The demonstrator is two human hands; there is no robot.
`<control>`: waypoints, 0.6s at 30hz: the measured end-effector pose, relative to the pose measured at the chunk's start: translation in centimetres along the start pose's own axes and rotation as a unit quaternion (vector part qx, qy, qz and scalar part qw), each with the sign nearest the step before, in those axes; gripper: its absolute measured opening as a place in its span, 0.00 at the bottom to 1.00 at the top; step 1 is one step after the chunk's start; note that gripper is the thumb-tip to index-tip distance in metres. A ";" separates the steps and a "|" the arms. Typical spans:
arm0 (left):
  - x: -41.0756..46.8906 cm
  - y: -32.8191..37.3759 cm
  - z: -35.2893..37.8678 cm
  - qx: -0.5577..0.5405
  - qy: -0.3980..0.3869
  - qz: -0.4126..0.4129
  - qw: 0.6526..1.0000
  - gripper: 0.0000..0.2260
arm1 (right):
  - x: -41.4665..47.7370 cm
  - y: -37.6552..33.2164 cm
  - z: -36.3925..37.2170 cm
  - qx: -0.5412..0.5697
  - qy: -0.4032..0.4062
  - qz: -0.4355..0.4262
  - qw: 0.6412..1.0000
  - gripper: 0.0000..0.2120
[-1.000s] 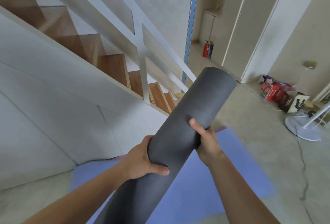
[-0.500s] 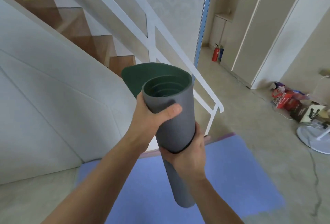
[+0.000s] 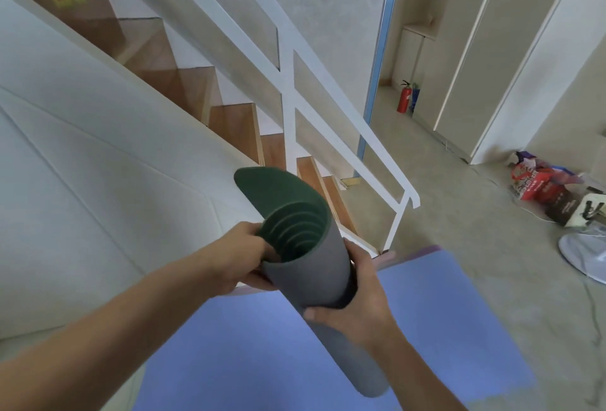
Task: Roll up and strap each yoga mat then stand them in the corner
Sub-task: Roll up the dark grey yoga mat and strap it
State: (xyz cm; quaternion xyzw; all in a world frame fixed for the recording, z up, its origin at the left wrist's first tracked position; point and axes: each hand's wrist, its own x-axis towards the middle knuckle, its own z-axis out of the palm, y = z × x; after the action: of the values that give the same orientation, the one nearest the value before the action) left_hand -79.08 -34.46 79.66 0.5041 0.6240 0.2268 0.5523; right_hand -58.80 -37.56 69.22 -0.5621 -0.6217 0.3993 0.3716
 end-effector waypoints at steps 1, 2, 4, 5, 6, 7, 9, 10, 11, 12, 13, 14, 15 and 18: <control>0.2 -0.8 0.6 0.010 -0.007 0.005 1.000 0.16 | 0.6 -0.4 -1.2 0.057 -0.048 -0.012 0.997 0.51; 0.7 -1.6 1.2 0.023 -0.008 0.014 1.000 0.17 | 1.1 -0.9 -2.3 0.101 -0.090 -0.015 0.991 0.50; 1.8 -2.9 2.0 0.046 -0.009 0.042 0.998 0.18 | 1.9 -2.4 -4.2 0.136 -0.145 -0.006 0.980 0.45; 2.3 -3.3 2.3 0.058 -0.008 0.061 0.996 0.18 | 2.1 -3.0 -4.7 0.128 -0.168 0.005 0.977 0.43; 2.7 -3.6 2.7 0.074 -0.003 0.083 0.994 0.17 | 2.4 -3.7 -5.1 0.102 -0.190 0.022 0.976 0.40; 3.2 -4.0 3.1 0.090 0.002 0.104 0.990 0.16 | 2.7 -4.3 -5.3 0.063 -0.215 0.035 0.974 0.34; 4.0 -4.7 3.9 0.121 0.016 0.129 0.984 0.15 | 3.6 -5.1 -5.2 -0.048 -0.251 0.036 0.966 0.26; 4.4 -5.0 4.3 0.147 0.032 0.138 0.979 0.14 | 4.0 -5.1 -4.9 -0.116 -0.246 0.033 0.962 0.23; 4.9 -5.4 4.7 0.183 0.053 0.149 0.970 0.12 | 4.3 -4.9 -4.5 -0.179 -0.228 0.033 0.957 0.19; 5.3 -5.8 5.1 0.223 0.076 0.160 0.959 0.10 | 4.6 -4.4 -4.0 -0.230 -0.204 0.035 0.951 0.16; 5.7 -6.2 5.4 0.262 0.096 0.168 0.945 0.08 | 4.6 -3.8 -3.3 -0.260 -0.177 0.044 0.948 0.13; 6.2 -6.6 5.7 0.298 0.107 0.168 0.934 0.08 | 4.6 -3.0 -2.5 -0.267 -0.151 0.058 0.950 0.13; 6.7 -6.9 6.1 0.329 0.109 0.164 0.924 0.09 | 4.5 -1.9 -1.7 -0.259 -0.131 0.070 0.954 0.13; 8.0 -8.7 7.7 0.449 0.123 0.176 0.868 0.11 | 4.2 1.9 0.3 -0.223 -0.101 0.086 0.966 0.14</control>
State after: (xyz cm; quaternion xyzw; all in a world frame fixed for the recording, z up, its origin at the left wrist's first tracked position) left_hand -74.36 -32.89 66.48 0.7668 0.6226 0.0760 0.1362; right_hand -58.67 -33.31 67.43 -0.6389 -0.6784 0.3362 0.1363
